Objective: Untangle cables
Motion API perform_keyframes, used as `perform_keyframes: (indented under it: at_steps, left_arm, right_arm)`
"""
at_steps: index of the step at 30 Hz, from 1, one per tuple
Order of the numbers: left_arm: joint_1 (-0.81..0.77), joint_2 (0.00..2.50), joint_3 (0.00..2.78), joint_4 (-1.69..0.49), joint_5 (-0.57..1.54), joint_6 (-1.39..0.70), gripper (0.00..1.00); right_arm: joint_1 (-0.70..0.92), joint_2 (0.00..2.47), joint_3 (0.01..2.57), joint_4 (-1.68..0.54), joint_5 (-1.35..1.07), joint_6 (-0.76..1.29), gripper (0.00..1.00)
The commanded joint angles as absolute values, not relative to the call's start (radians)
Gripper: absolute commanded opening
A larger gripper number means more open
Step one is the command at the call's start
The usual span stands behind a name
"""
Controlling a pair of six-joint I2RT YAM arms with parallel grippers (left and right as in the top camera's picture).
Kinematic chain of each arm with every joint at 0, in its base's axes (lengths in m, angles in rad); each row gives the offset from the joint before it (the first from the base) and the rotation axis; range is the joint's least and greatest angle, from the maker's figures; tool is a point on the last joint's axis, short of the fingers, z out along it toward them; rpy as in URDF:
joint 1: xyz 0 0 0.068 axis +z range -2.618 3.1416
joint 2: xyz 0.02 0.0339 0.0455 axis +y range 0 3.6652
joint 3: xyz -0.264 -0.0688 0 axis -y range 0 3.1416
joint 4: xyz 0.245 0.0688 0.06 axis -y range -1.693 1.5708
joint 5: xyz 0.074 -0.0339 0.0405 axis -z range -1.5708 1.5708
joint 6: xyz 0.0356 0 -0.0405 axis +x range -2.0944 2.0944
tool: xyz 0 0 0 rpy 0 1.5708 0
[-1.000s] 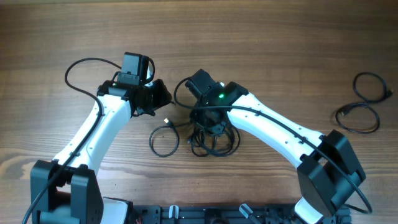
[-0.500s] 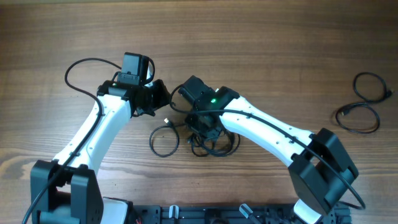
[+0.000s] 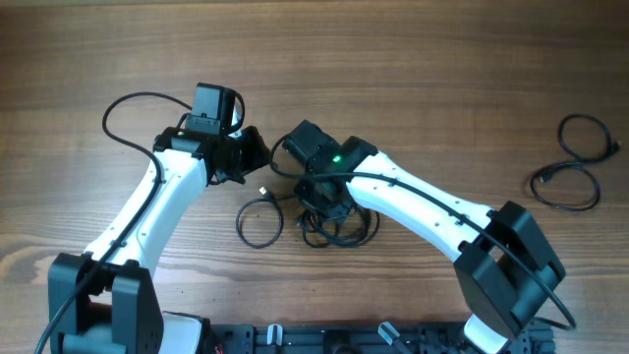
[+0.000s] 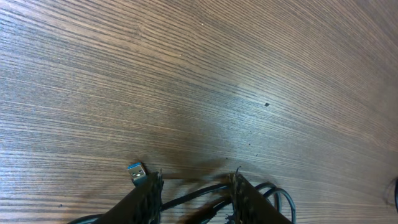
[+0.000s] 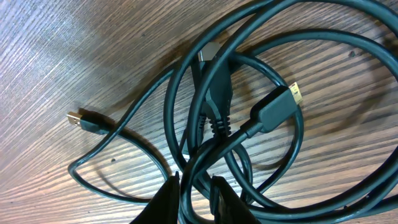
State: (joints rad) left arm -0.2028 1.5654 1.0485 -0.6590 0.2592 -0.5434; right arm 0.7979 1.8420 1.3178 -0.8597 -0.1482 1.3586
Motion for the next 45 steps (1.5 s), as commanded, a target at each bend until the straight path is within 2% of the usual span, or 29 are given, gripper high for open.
perform_keyframes:
  at_steps: [1, 22, 29, 31, 35, 36, 39, 40, 43, 45]
  left_arm:
    - [-0.198, 1.567, 1.053, -0.661, 0.261, -0.527, 0.39]
    - [-0.198, 1.567, 1.053, -0.663, 0.261, -0.527, 0.39]
    - [-0.198, 1.567, 1.053, -0.663, 0.261, -0.527, 0.39]
    - [-0.198, 1.567, 1.053, -0.663, 0.261, -0.527, 0.39]
    - [-0.198, 1.567, 1.053, -0.667, 0.263, -0.518, 0.38]
    - [-0.197, 1.564, 1.054, -0.665, 0.296, -0.478, 0.39]
    - [-0.171, 1.553, 1.055, -0.660, 0.522, -0.429, 0.50]
    - [-0.163, 1.553, 1.055, -0.663, 0.578, -0.429, 0.50]
    - [-0.118, 1.553, 1.055, -0.663, 0.815, -0.430, 0.48]
    - [-0.084, 1.553, 1.055, -0.668, 0.925, -0.435, 0.40]
  right_arm:
    - [0.801, 1.862, 1.313, -0.855, -0.126, 1.368, 0.19]
    - [0.807, 1.886, 1.313, -0.838, -0.105, 1.365, 0.18]
    - [0.808, 1.891, 1.313, -0.837, -0.119, 1.365, 0.13]
    - [0.808, 1.891, 1.313, -0.838, -0.120, 1.364, 0.04]
    - [0.800, 1.887, 1.314, -0.834, -0.119, 1.307, 0.04]
    - [0.787, 1.877, 1.314, -0.835, -0.123, 1.271, 0.04]
    - [0.739, 1.826, 1.314, -0.799, -0.192, 1.076, 0.04]
    - [0.725, 1.807, 1.314, -0.785, -0.218, 1.037, 0.04]
    - [0.678, 1.740, 1.314, -0.717, -0.276, 0.919, 0.04]
    - [0.657, 1.712, 1.314, -0.678, -0.297, 0.874, 0.04]
